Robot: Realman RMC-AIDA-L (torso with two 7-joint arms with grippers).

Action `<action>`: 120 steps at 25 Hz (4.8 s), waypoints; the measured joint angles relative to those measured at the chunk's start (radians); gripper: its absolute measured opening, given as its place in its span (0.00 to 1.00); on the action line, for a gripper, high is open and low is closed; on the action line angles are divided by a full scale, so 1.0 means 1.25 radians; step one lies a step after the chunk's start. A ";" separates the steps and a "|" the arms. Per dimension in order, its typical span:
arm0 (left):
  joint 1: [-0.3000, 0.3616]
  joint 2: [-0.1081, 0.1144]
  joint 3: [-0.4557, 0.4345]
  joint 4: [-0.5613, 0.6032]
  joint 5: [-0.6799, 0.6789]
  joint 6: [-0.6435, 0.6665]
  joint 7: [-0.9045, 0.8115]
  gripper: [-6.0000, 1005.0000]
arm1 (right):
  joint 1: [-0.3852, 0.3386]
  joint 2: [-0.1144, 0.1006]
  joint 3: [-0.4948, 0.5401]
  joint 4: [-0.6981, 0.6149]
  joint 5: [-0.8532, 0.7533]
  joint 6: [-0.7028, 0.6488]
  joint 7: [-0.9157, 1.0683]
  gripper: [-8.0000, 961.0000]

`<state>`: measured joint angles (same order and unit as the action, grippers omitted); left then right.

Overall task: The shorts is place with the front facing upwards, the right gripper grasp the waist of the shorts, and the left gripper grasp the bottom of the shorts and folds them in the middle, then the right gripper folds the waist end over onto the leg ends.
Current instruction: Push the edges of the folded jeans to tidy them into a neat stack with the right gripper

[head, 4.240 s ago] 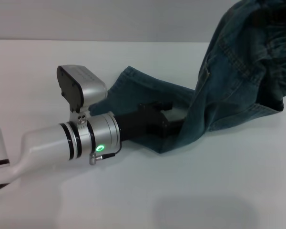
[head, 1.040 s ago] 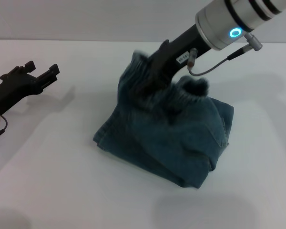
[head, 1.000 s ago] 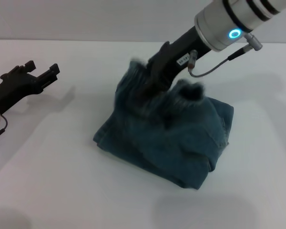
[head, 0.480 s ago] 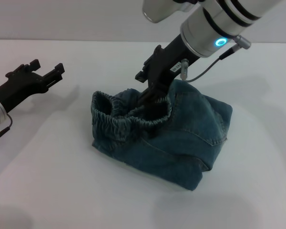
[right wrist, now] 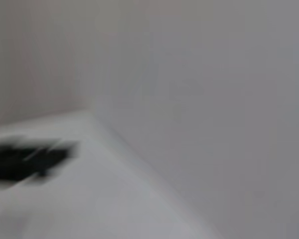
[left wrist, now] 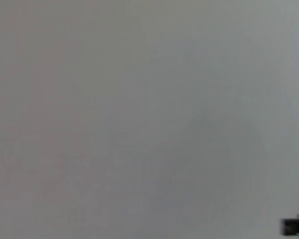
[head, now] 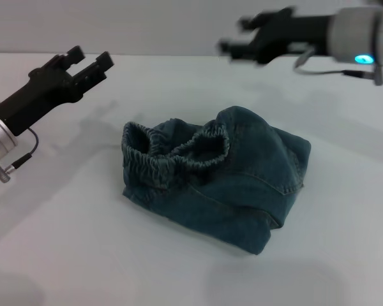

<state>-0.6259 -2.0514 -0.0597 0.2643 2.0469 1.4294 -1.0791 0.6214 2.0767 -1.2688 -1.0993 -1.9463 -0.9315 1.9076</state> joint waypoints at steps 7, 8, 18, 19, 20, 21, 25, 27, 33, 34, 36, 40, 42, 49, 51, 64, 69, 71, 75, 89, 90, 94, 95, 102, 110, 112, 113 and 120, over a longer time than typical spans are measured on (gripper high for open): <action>-0.004 0.002 0.075 0.004 0.001 0.108 -0.087 0.79 | -0.186 0.000 0.043 0.053 0.439 0.145 -0.324 0.61; -0.007 0.002 0.107 0.004 0.000 0.130 -0.108 0.79 | -0.199 -0.001 0.059 0.075 0.496 0.146 -0.370 0.61; -0.064 -0.007 0.421 -0.039 0.002 0.174 -0.195 0.79 | -0.215 -0.005 0.153 0.237 0.707 0.122 -0.569 0.61; -0.073 -0.008 0.445 -0.047 0.003 0.174 -0.196 0.79 | -0.213 -0.005 0.157 0.244 0.707 0.121 -0.570 0.61; -0.083 -0.010 0.480 -0.054 0.004 0.173 -0.203 0.79 | -0.211 -0.005 0.160 0.249 0.708 0.121 -0.571 0.61; -0.083 -0.010 0.480 -0.054 0.004 0.173 -0.203 0.79 | -0.210 -0.005 0.161 0.251 0.708 0.120 -0.571 0.61; -0.094 -0.012 0.530 -0.059 0.004 0.158 -0.222 0.79 | -0.210 -0.006 0.162 0.259 0.710 0.107 -0.572 0.61; -0.098 -0.015 0.556 -0.073 0.003 0.119 -0.236 0.79 | -0.210 -0.005 0.162 0.267 0.711 0.099 -0.573 0.61; -0.100 -0.016 0.557 -0.102 0.001 0.024 -0.237 0.71 | -0.209 -0.005 0.163 0.290 0.711 0.083 -0.573 0.61; -0.103 -0.017 0.558 -0.111 0.001 0.000 -0.237 0.69 | -0.210 -0.005 0.163 0.294 0.711 0.078 -0.573 0.61; -0.113 -0.017 0.560 -0.132 0.003 -0.043 -0.235 0.66 | -0.212 -0.005 0.163 0.298 0.711 0.068 -0.573 0.61; -0.123 -0.020 0.553 -0.143 0.001 -0.068 -0.227 0.64 | -0.219 -0.006 0.163 0.301 0.711 0.056 -0.574 0.61; -0.128 -0.020 0.537 -0.143 0.000 -0.069 -0.226 0.62 | -0.220 -0.006 0.163 0.308 0.711 0.052 -0.574 0.61; -0.142 -0.020 0.487 -0.148 -0.003 -0.069 -0.209 0.60 | -0.221 -0.006 0.163 0.327 0.709 0.040 -0.574 0.61; -0.142 -0.020 0.479 -0.150 -0.003 -0.070 -0.202 0.60 | -0.222 -0.006 0.165 0.330 0.710 0.030 -0.574 0.61; -0.139 -0.016 0.357 -0.170 -0.006 -0.262 -0.106 0.60 | -0.254 -0.001 0.234 0.333 0.713 -0.133 -0.569 0.61; -0.139 -0.017 0.350 -0.172 -0.022 -0.322 -0.052 0.60 | -0.263 -0.001 0.242 0.334 0.714 -0.151 -0.569 0.61; -0.139 -0.017 0.347 -0.172 -0.028 -0.326 -0.041 0.60 | -0.264 -0.001 0.243 0.337 0.714 -0.154 -0.569 0.61; -0.134 -0.019 0.296 -0.180 -0.056 -0.347 0.058 0.60 | -0.263 -0.001 0.241 0.341 0.714 -0.159 -0.571 0.61; -0.066 -0.012 0.001 -0.211 -0.057 -0.280 0.247 0.60 | -0.241 -0.013 0.234 0.284 0.512 -0.442 -0.479 0.61; -0.034 -0.011 -0.109 -0.212 -0.057 -0.211 0.299 0.60 | -0.234 -0.016 0.234 0.270 0.480 -0.477 -0.444 0.61; -0.017 -0.009 -0.157 -0.212 -0.056 -0.184 0.314 0.60 | -0.183 -0.041 0.235 0.240 0.354 -0.611 -0.304 0.61; -0.017 -0.009 -0.157 -0.212 -0.056 -0.184 0.314 0.60 | -0.147 -0.054 0.235 0.239 0.278 -0.667 -0.243 0.61; -0.003 -0.007 -0.184 -0.211 -0.056 -0.178 0.325 0.60 | -0.052 -0.056 0.237 0.245 0.018 -0.725 -0.118 0.61; -0.001 -0.009 -0.185 -0.213 -0.056 -0.178 0.338 0.60 | -0.005 -0.042 0.236 0.284 -0.127 -0.717 -0.080 0.61; -0.001 -0.009 -0.185 -0.213 -0.056 -0.178 0.338 0.60 | 0.010 -0.041 0.237 0.307 -0.151 -0.709 -0.079 0.61; 0.002 -0.009 -0.185 -0.216 -0.056 -0.178 0.338 0.60 | 0.016 -0.040 0.237 0.316 -0.162 -0.703 -0.078 0.61; 0.003 -0.009 -0.186 -0.222 -0.052 -0.180 0.338 0.60 | 0.039 -0.019 0.236 0.340 -0.226 -0.657 -0.066 0.61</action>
<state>-0.6227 -2.0622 -0.2916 -0.0127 1.9822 1.2050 -0.6565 0.6706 2.0534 -0.9744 -0.6740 -2.2294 -1.7531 1.8253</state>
